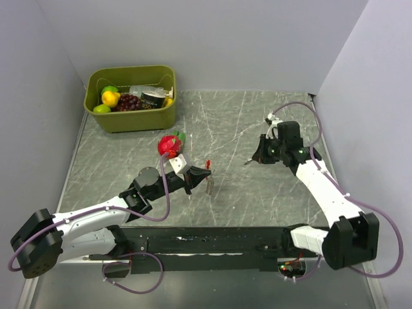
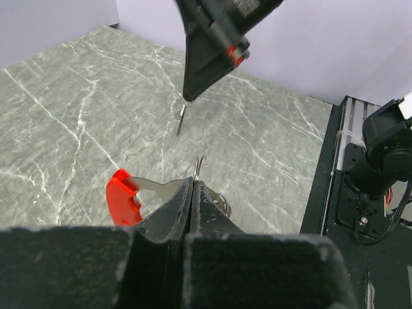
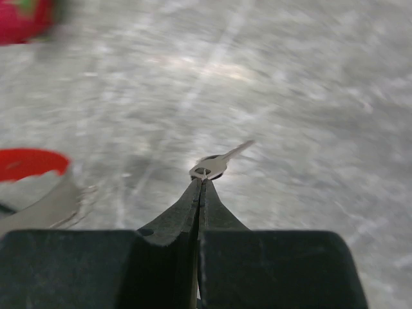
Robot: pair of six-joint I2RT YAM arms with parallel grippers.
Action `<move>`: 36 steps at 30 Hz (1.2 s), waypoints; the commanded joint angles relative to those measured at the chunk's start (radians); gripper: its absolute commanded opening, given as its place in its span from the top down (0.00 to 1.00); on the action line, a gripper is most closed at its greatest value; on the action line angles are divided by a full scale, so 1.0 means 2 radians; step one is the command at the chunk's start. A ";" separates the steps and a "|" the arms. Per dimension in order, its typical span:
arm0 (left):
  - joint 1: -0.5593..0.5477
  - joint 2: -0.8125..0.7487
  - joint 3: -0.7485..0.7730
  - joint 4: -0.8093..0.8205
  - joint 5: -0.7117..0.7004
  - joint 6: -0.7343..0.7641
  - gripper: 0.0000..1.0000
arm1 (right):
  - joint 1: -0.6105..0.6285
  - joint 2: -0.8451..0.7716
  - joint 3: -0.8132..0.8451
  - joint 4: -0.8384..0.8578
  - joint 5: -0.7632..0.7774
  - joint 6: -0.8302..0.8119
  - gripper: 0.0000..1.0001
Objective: Put the keys on the keyring
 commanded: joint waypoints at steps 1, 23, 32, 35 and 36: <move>0.003 -0.013 0.032 0.003 0.014 0.020 0.99 | -0.005 -0.033 -0.003 0.056 -0.125 -0.006 1.00; 0.004 -0.021 0.047 -0.016 0.037 0.050 0.99 | -0.052 -0.128 -0.092 0.304 -0.473 0.063 1.00; 0.003 -0.017 0.069 -0.046 0.039 0.053 0.99 | -0.052 -0.121 -0.065 0.265 -0.451 0.048 1.00; 0.004 -0.016 0.075 -0.051 0.040 0.055 0.99 | -0.046 -0.119 -0.057 0.248 -0.448 0.040 1.00; 0.003 -0.014 0.079 -0.054 0.040 0.055 0.99 | -0.045 -0.117 -0.056 0.244 -0.446 0.037 1.00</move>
